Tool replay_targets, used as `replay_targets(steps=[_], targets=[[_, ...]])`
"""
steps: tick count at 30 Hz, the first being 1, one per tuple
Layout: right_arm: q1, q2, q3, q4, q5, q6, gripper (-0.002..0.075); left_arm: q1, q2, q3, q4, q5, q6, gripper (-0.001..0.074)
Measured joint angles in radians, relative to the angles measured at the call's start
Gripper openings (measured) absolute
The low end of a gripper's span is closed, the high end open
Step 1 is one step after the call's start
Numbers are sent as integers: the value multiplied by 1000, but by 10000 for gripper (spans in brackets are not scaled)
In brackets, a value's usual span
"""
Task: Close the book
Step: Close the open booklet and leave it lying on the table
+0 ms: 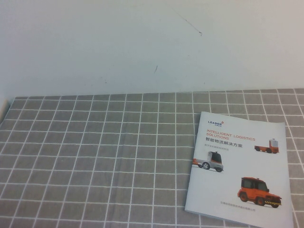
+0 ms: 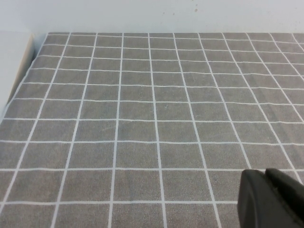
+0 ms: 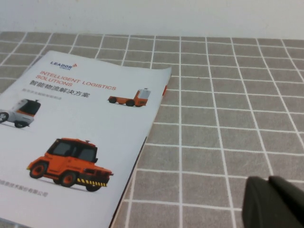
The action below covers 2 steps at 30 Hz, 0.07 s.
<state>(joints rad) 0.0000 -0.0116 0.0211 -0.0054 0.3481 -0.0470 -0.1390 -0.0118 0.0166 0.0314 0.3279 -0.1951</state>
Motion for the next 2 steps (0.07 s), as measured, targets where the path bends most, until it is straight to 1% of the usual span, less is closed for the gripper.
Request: replay_targets(steps=[2], targets=[[0, 0, 0, 0, 0, 0, -3, 0, 0, 0, 0, 0, 0, -4]])
